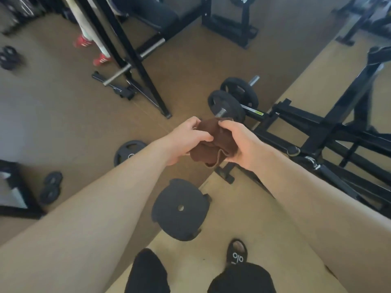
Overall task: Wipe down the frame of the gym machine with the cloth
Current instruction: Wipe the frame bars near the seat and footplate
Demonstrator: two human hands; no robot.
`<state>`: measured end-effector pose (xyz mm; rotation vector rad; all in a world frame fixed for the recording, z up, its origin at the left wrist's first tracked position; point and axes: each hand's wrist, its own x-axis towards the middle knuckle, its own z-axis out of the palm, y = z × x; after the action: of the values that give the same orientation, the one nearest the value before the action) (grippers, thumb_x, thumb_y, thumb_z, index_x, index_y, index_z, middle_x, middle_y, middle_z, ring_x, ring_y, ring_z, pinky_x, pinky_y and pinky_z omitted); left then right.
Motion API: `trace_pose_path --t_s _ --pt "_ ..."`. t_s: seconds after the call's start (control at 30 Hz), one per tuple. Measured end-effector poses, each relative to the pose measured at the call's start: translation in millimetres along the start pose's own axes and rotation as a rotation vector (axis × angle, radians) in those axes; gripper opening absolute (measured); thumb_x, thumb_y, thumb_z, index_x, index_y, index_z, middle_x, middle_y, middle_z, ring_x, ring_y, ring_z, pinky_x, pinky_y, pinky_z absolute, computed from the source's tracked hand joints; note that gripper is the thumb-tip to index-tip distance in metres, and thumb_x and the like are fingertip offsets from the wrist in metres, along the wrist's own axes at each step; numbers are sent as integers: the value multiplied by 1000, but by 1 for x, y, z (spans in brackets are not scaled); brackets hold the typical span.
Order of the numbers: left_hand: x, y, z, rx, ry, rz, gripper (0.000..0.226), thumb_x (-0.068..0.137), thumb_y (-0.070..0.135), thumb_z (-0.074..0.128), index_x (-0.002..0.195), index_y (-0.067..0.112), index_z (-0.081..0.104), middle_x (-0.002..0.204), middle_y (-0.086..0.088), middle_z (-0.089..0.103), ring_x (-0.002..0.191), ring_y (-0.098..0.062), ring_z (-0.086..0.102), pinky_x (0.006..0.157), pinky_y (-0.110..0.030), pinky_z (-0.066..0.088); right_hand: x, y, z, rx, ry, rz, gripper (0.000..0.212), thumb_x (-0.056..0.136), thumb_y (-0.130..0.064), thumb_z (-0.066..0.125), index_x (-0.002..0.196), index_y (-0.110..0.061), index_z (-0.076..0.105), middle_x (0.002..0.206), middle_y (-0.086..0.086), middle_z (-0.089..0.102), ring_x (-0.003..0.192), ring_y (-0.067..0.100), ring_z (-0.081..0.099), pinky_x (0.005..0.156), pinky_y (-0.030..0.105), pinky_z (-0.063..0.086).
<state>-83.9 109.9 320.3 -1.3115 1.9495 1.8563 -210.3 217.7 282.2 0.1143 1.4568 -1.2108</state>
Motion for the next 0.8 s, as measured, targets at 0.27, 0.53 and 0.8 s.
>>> trace_pose_path --t_s 0.27,0.53,0.8 --pt "37 -10 -104 129 -1 98 17 89 21 65 103 20 57 102 -6 70 94 -27 70 83 -43 58 43 -12 92 -185 170 -176 84 90 -44 73 157 -38 23 147 5 53 117 25 62 83 38 55" --pt "117 -11 -252 294 -282 159 11 89 15 63 93 24 57 99 -7 70 88 -24 68 74 -37 58 99 -18 226 181 82 -132 41 95 -51 63 128 -26 64 114 6 76 100 24 75 81 40 61" --pt "153 16 -313 334 -421 175 12 95 20 64 105 20 57 106 -11 70 98 -27 69 76 -34 57 115 -42 292 337 260 -129 28 97 -42 67 122 -29 62 109 5 77 100 27 74 81 42 63"
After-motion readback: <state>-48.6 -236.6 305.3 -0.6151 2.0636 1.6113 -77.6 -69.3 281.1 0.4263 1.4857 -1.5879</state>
